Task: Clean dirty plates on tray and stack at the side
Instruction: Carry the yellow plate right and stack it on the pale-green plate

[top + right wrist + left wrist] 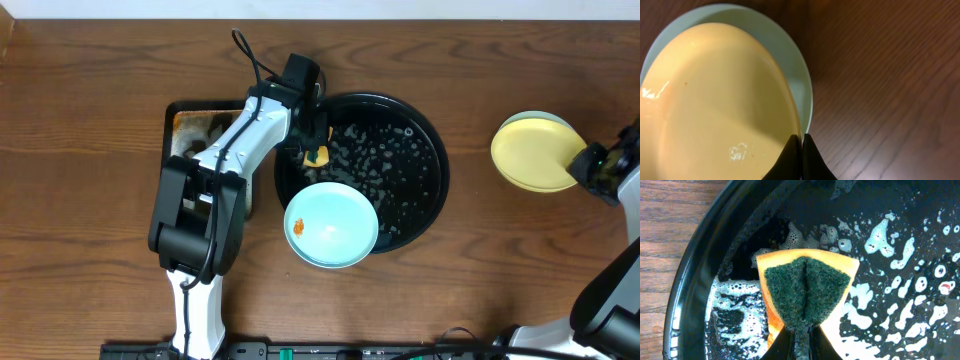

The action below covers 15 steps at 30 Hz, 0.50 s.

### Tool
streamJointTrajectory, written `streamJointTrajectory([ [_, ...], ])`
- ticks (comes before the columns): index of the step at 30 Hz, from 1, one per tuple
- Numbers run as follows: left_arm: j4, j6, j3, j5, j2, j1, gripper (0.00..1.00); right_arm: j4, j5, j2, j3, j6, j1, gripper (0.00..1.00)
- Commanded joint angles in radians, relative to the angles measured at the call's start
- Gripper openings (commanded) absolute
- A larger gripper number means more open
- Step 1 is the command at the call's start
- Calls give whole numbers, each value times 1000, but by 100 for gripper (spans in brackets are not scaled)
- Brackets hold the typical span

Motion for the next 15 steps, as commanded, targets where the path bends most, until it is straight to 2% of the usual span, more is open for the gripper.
streamJointTrajectory([
  [1,-2,2,-10,13,-15,1,8,40,-14,-2,12,17,-16,1],
  [5,-2,2,-10,13,-15,1,8,61,-11,-2,12,16,-31,1],
  [6,-1,2,-10,13,-15,1,8,54,-10,-2,12,13,-32,7],
  [7,-1,2,-10,13,-15,1,8,48,-8,-2,12,13,-34,27],
  [8,-1,2,-10,13,-15,1,8,43,-10,-4,12,13,-34,60],
  [9,-1,2,-10,13,-15,1,8,42,-16,-7,12,13,-35,64],
  [15,-6,2,-10,13,-15,1,8,16,-97,-90,12,13,-36,62],
])
